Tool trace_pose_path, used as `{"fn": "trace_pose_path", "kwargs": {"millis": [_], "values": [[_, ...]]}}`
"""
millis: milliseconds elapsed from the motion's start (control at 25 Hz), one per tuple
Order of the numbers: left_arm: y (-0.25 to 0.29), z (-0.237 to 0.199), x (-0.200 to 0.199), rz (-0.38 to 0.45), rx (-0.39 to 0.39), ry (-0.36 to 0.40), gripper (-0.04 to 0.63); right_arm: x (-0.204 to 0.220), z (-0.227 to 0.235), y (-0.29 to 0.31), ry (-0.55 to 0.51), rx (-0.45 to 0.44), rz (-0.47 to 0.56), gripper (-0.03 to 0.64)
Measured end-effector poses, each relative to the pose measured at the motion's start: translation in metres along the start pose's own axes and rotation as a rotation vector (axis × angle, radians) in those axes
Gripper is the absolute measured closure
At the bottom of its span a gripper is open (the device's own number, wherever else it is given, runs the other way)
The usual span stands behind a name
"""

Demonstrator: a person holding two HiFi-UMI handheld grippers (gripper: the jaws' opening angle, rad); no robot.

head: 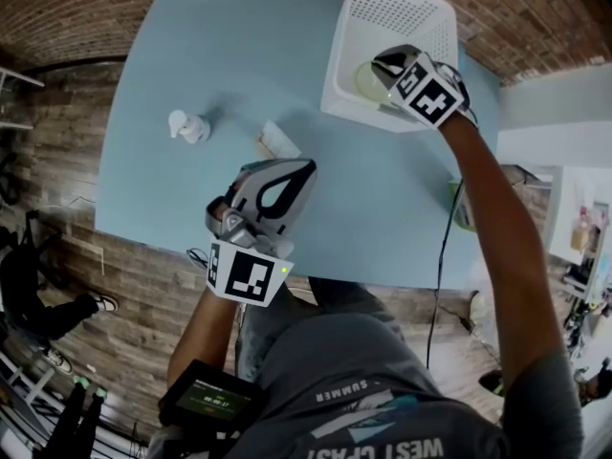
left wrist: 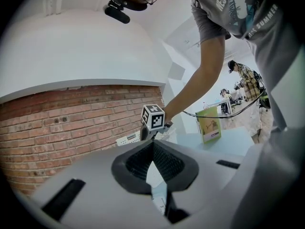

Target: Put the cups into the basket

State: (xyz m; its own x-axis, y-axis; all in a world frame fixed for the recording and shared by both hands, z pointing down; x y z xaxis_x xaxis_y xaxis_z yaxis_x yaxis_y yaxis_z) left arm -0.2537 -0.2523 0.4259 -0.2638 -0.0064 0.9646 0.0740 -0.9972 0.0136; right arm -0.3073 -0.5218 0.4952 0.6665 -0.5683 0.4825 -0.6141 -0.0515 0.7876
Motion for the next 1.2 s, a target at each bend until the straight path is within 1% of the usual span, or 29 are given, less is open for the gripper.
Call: {"fn": "trace_pose_path", "kwargs": {"millis": [320, 440, 640, 840, 920, 1080, 1200], "values": [[-0.007, 0.004, 0.007, -0.018, -0.003, -0.008, 0.597, -0.002, -0.002, 0.025, -0.024, -0.027, -0.014, 0.584], [-0.01, 0.001, 0.006, -0.055, 0.006, 0.023, 0.597, 0.001, -0.004, 0.038, -0.049, -0.063, -0.045, 0.584], [-0.014, 0.005, 0.012, -0.066, 0.005, 0.012, 0.597, 0.009, -0.009, 0.059, -0.06, -0.116, -0.086, 0.584], [-0.018, 0.008, 0.017, -0.06, 0.0, -0.008, 0.597, 0.015, -0.014, 0.073, -0.064, -0.166, -0.115, 0.584], [-0.019, 0.006, 0.015, -0.081, 0.003, 0.01, 0.597, 0.018, -0.015, 0.077, -0.055, -0.18, -0.126, 0.584], [-0.022, 0.008, 0.019, -0.07, -0.005, -0.012, 0.597, 0.025, -0.017, 0.084, -0.01, -0.212, -0.131, 0.584], [-0.023, 0.006, 0.019, -0.092, -0.003, 0.003, 0.597, 0.032, -0.018, 0.089, 0.041, -0.236, -0.136, 0.584]]}}
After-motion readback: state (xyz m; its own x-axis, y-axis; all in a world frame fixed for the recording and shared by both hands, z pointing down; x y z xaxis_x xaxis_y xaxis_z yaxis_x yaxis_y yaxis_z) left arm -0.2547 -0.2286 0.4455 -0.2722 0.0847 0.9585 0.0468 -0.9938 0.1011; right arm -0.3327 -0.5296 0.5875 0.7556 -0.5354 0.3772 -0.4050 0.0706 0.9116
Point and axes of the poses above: the fingertips, and each gripper's own axes: y forward along the fingers, z to its right, x out of its underside, the point moved 4 cm from there along -y, backward along the fingers, and after that the axes turned 5 degrees about z, right-handed, at the moved point
